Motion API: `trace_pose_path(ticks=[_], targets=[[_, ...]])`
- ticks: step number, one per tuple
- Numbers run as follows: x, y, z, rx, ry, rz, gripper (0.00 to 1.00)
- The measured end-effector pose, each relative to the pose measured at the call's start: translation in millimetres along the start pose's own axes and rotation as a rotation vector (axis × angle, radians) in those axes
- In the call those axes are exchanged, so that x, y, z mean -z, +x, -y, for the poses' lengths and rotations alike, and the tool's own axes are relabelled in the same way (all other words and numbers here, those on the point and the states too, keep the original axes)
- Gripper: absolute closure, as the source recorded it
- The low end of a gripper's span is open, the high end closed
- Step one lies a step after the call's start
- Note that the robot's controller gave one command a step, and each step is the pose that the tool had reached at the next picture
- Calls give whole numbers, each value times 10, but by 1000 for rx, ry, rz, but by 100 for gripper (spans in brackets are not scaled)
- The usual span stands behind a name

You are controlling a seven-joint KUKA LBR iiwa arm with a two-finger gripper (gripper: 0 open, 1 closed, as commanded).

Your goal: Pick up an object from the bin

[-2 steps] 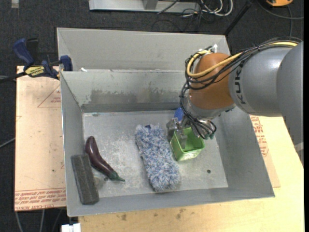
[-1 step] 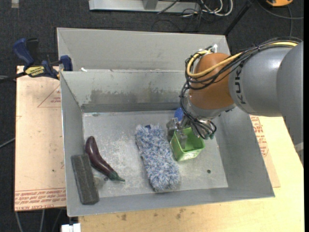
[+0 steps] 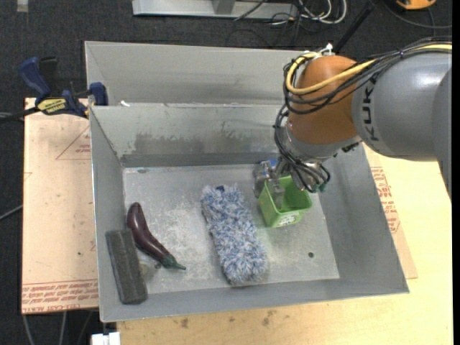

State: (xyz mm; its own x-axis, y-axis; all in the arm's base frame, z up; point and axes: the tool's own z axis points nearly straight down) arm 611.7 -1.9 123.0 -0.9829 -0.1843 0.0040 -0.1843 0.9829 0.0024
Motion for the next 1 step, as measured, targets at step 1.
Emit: trace_pose_path(ticks=[1], targets=[[1087, 343, 216, 74, 2, 7, 100]])
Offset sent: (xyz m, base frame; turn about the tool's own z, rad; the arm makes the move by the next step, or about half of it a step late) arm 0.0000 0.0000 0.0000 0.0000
